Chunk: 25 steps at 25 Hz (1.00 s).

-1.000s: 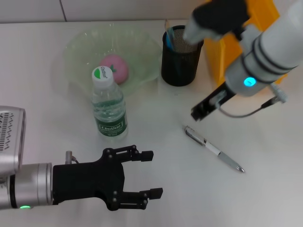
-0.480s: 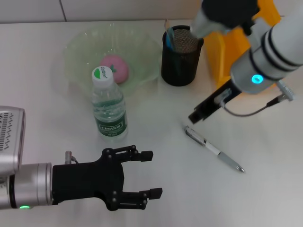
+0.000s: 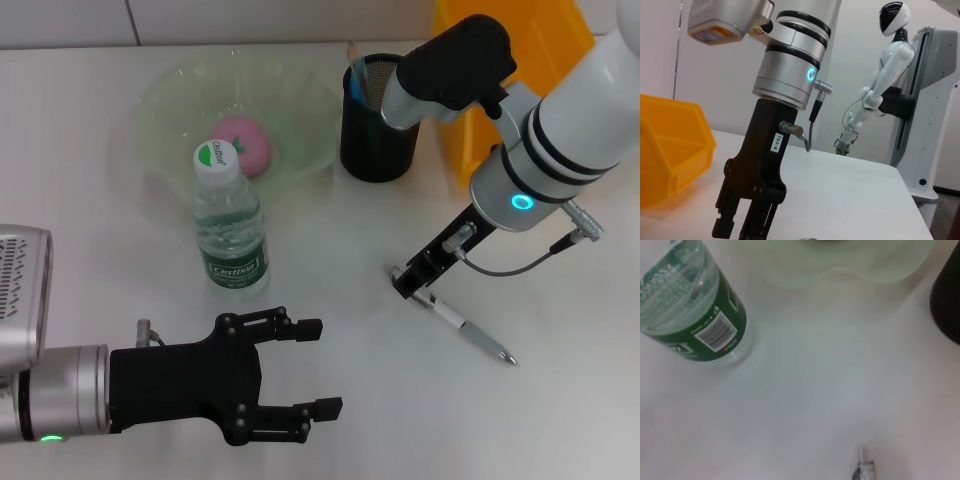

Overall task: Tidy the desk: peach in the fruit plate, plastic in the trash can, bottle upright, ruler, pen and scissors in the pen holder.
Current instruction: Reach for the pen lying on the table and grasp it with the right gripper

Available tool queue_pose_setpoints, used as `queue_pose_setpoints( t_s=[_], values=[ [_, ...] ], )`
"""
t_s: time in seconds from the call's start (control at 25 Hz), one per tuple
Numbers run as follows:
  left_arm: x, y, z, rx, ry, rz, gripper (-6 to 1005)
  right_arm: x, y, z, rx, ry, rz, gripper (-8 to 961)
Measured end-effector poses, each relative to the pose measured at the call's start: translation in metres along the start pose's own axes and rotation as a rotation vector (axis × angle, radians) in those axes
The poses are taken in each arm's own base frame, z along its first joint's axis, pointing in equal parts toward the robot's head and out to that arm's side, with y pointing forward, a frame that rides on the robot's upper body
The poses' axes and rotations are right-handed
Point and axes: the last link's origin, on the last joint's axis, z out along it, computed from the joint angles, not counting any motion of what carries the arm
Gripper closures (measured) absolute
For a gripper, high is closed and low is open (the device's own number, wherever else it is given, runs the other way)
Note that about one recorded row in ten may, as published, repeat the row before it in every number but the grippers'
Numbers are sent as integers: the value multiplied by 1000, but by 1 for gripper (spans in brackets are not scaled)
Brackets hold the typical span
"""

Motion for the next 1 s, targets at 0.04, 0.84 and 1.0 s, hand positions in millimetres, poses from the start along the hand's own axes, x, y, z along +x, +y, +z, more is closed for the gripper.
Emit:
queue_pose_setpoints(
  t_s=[0.04,0.84,1.0],
  values=[
    [0,0,0,0,0,0,186,0,0,1,1,3,-2,381],
    [0,0,-1,2,0,0,187,-1,2,10,9,44,-10,385],
    [0,0,-1,2,0,0,187,0,1,12,10,57,-7,606]
  ],
)
